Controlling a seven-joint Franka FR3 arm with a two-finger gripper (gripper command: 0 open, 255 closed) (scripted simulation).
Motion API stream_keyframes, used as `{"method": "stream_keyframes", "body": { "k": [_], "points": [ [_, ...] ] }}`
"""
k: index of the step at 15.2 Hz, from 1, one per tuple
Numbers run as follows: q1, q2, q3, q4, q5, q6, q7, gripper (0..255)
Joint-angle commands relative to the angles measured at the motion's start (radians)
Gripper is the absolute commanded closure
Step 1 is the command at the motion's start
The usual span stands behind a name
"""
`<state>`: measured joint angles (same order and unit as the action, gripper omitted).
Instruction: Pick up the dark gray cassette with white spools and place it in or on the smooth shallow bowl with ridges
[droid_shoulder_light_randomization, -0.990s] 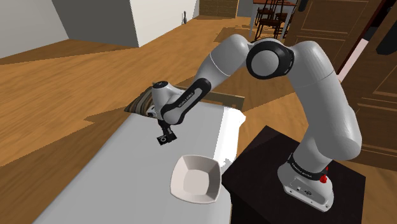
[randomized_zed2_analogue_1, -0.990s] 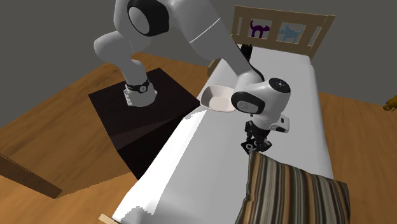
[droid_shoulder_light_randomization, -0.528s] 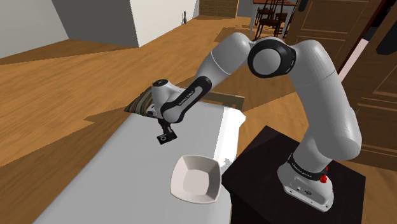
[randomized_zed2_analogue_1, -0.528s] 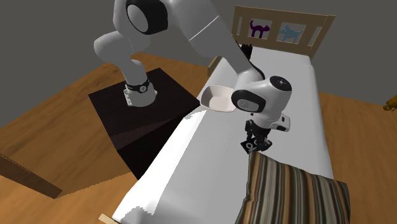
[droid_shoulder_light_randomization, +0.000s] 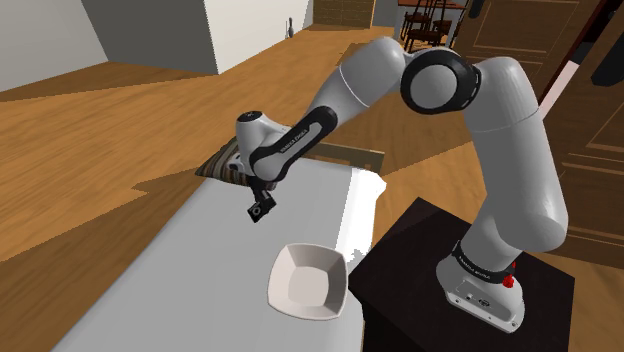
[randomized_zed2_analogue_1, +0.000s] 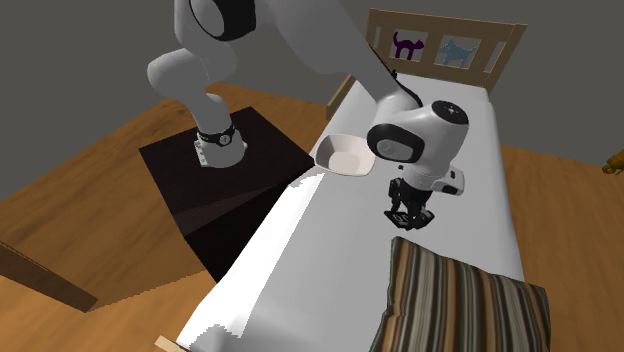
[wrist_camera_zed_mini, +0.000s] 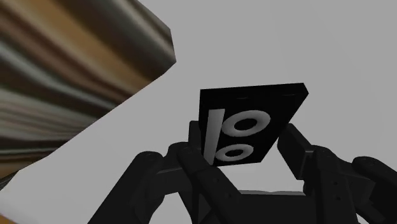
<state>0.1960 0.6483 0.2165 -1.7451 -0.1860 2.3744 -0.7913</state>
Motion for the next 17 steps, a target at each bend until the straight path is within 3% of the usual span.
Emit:
{"method": "stream_keyframes", "body": {
  "k": [1, 14, 17],
  "points": [
    [-0.003, -0.020, 0.004, -0.004, 0.005, -0.017, -0.003, 255],
    [-0.018, -0.130, 0.026, 0.011, 0.036, -0.139, -0.022, 255],
    [-0.008, -0.221, 0.043, -0.132, 0.046, -0.087, 0.013, 255]
  ]
}}
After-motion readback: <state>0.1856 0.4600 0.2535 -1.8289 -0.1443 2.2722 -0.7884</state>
